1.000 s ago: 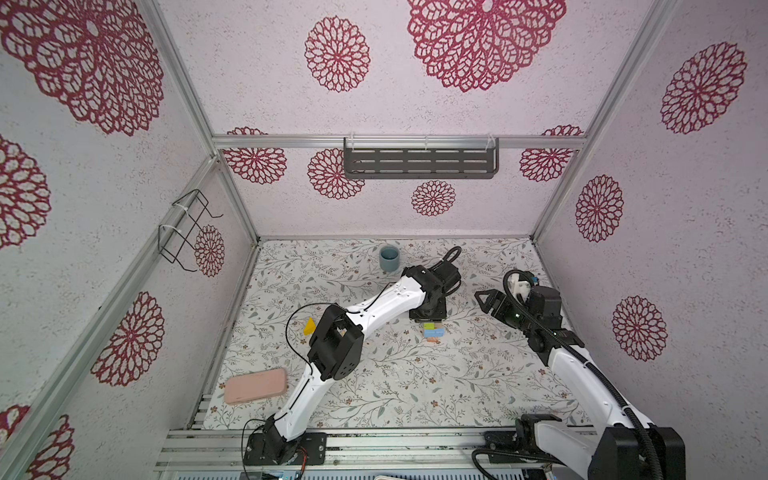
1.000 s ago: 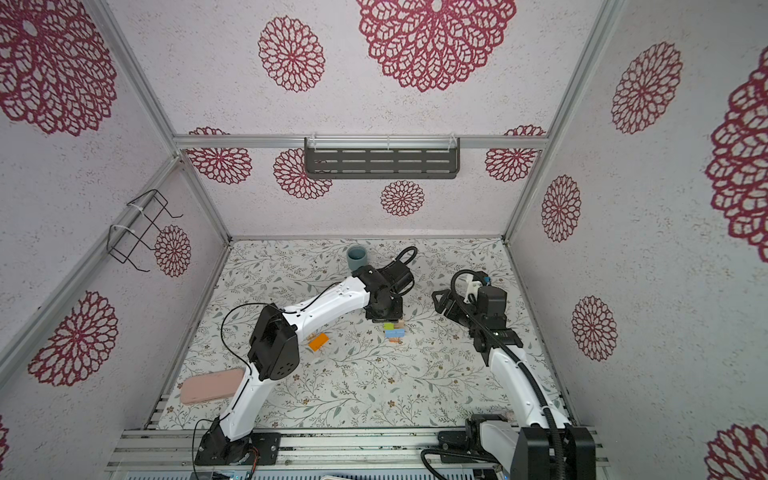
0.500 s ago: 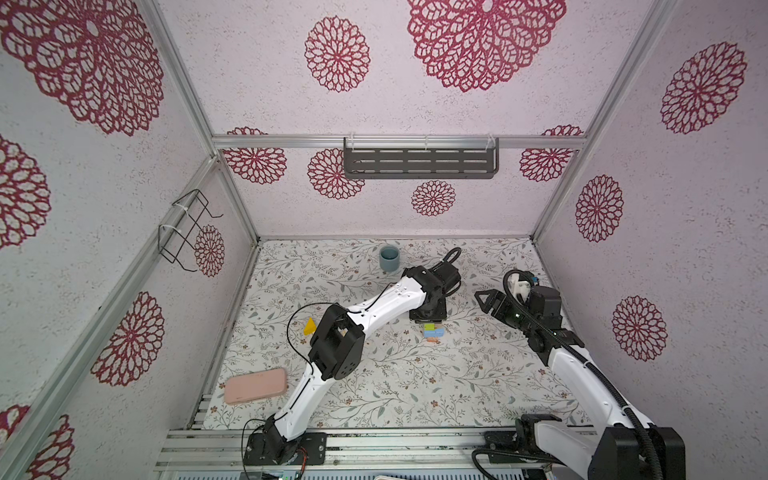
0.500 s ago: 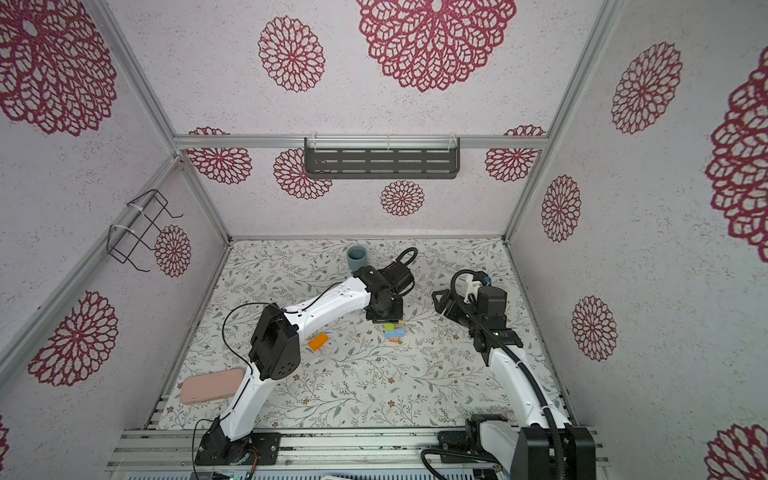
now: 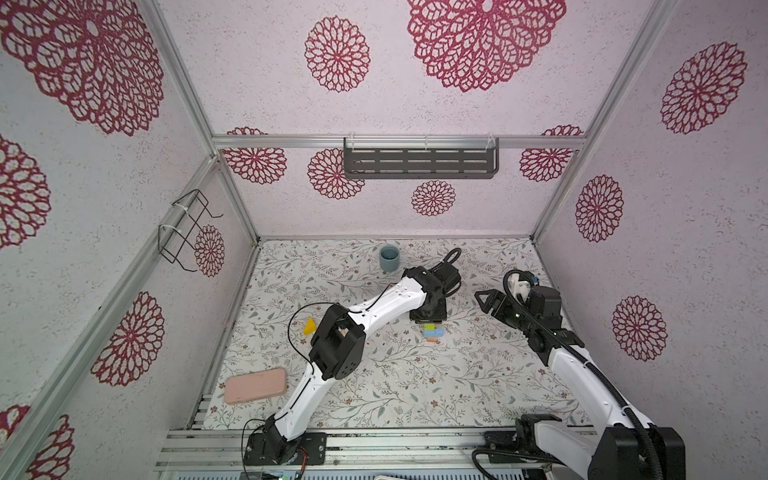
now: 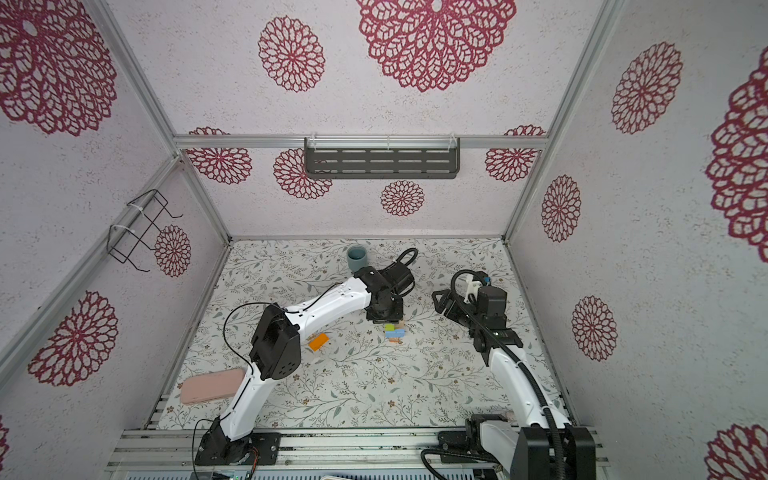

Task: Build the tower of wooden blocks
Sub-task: 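Hold the lime green block above the wooden bar on the stack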

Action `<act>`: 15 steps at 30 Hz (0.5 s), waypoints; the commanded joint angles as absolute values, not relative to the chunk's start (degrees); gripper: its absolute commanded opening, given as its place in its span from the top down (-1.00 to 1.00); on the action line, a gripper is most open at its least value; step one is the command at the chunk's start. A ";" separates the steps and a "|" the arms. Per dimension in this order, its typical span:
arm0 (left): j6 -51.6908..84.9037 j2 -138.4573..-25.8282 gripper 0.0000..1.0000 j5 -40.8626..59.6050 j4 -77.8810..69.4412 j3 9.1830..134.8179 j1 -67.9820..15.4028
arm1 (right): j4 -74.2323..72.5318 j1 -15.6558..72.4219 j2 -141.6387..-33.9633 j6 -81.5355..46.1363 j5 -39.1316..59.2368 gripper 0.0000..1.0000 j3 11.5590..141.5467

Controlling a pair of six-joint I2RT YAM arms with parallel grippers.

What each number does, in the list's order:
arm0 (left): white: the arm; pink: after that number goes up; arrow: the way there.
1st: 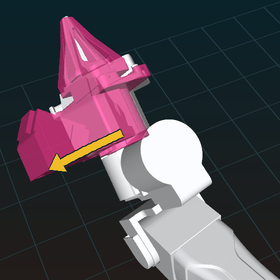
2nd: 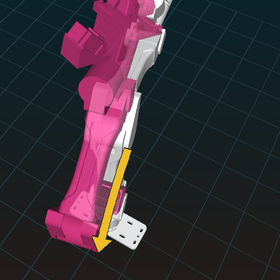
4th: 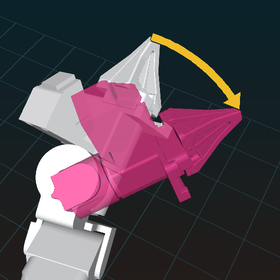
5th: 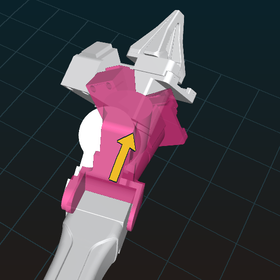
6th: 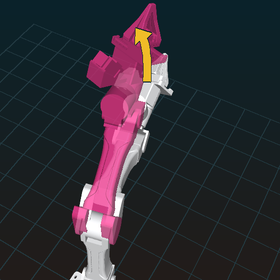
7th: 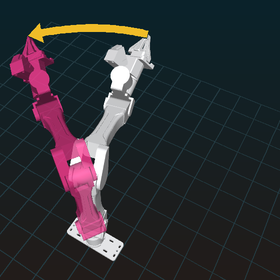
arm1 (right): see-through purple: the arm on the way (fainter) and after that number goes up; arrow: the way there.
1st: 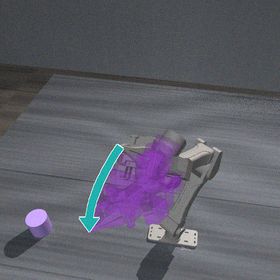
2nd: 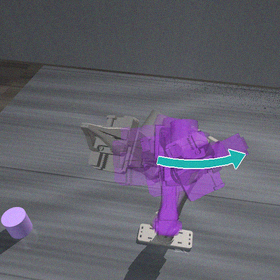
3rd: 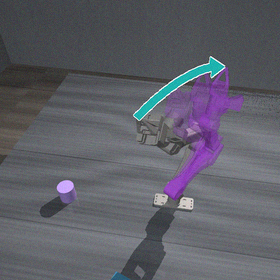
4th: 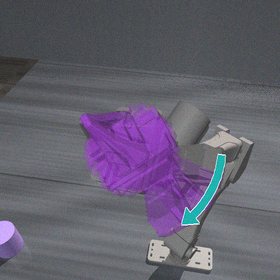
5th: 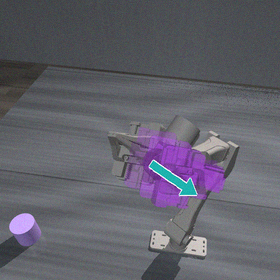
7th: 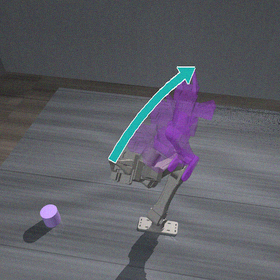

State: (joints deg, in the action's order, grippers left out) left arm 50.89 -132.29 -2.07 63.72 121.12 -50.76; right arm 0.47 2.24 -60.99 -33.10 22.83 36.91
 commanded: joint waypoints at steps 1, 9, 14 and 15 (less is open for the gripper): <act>51.50 -133.49 0.58 -2.67 62.75 120.96 -51.51 | -0.53 1.93 -59.52 -33.86 23.55 -0.66 36.65; 51.50 -133.81 0.58 -2.71 62.71 120.94 -51.51 | -0.53 1.93 -59.53 -33.87 23.57 -0.66 36.61; 51.59 -133.77 0.55 -2.72 62.69 120.70 -51.50 | -0.62 1.93 -59.53 -33.89 23.57 -0.66 36.56; 51.59 -133.77 0.54 -2.65 62.68 120.67 -51.50 | -0.62 1.93 -59.56 -33.84 23.60 -0.66 36.56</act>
State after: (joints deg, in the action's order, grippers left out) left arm 50.89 -132.90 -2.07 63.70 120.99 -50.76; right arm 0.45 2.24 -60.99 -33.12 22.83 36.91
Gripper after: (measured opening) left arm 0.328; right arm 0.828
